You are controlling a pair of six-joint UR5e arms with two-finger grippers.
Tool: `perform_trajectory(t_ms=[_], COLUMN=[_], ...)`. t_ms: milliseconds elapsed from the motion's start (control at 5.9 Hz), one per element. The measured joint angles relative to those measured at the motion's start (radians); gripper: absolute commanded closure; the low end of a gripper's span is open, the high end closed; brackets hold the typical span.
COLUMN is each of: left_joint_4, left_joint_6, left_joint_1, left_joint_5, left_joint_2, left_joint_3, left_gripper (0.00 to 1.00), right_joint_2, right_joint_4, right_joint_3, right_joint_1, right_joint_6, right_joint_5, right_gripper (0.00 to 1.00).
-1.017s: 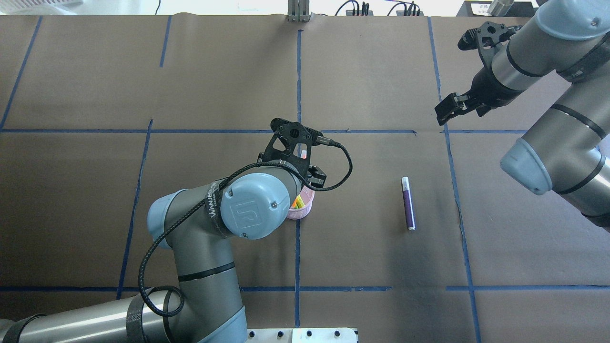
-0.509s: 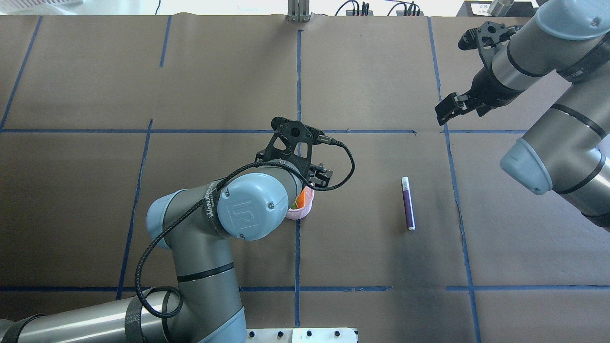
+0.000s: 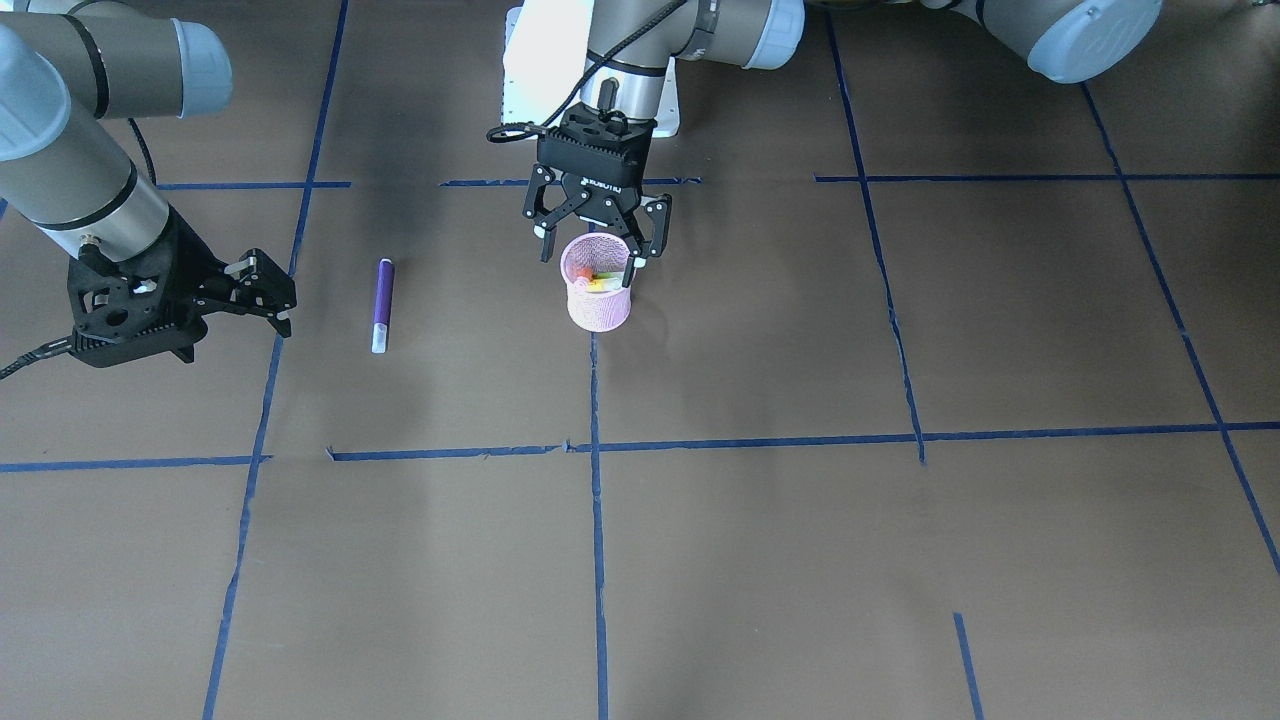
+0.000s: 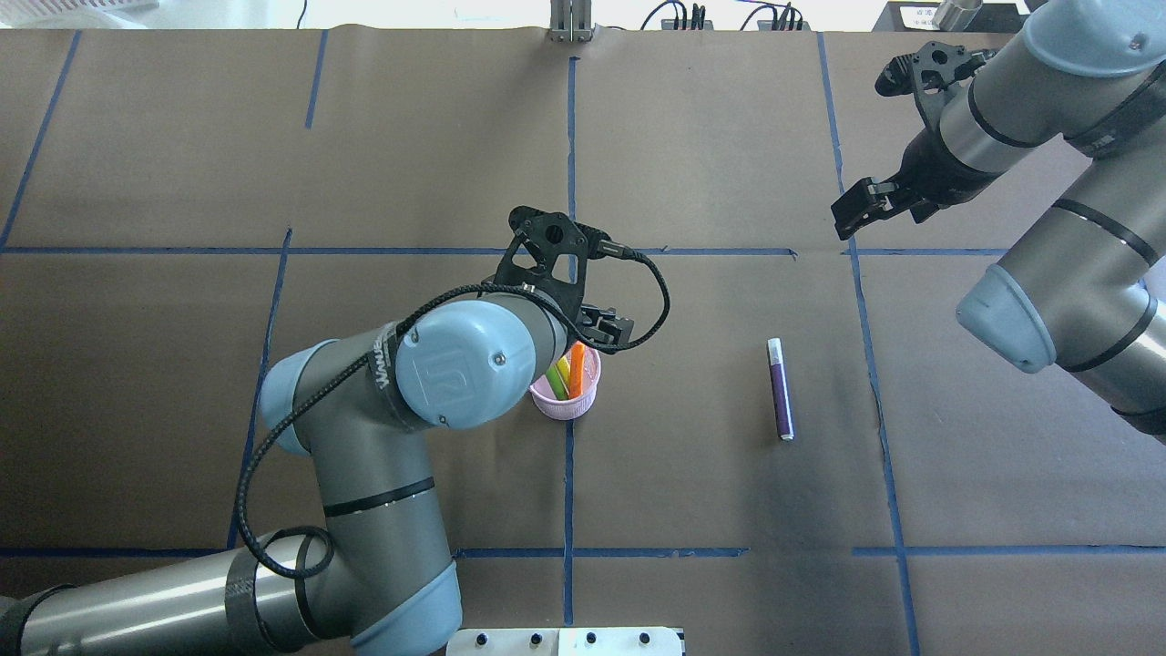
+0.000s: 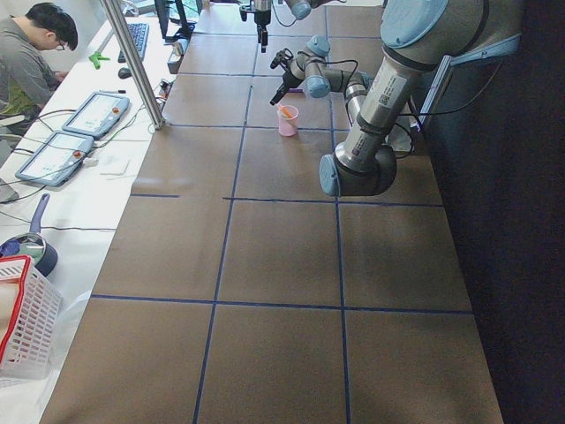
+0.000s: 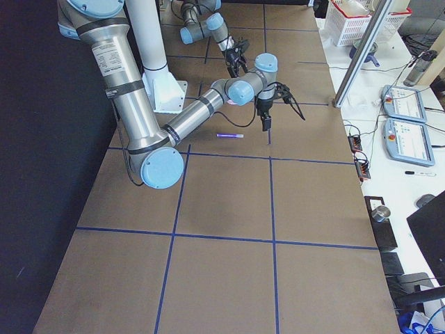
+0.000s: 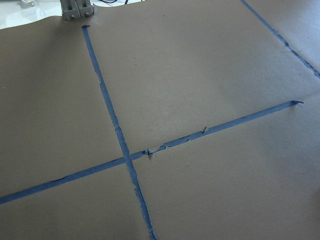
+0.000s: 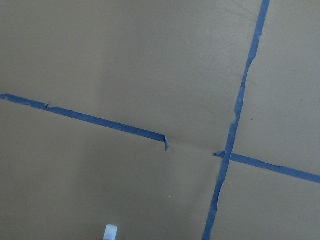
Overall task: Collect pens into pen holder
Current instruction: 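Withdraw the left gripper away from the cup, then lower the right gripper toward the purple marker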
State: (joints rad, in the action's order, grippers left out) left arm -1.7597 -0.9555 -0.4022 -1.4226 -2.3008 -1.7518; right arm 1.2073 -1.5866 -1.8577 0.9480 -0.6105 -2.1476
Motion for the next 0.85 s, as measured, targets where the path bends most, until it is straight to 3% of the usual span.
perform_trajectory(t_ms=[509, 848], left_joint_4=[0.164, 0.287], left_joint_6=[0.002, 0.042], left_joint_1=[-0.252, -0.375], left_joint_5=[-0.456, -0.656], left_joint_2=[0.03, 0.11], left_joint_3=[-0.016, -0.1], left_gripper=[0.0, 0.0], right_joint_2=[0.0, 0.007], right_joint_4=[-0.001, 0.011], right_joint_3=[0.0, -0.003], right_joint_1=[-0.001, -0.016], right_joint_6=[-0.031, -0.157], right_joint_5=[0.0, 0.01], right_gripper=[0.0, 0.01])
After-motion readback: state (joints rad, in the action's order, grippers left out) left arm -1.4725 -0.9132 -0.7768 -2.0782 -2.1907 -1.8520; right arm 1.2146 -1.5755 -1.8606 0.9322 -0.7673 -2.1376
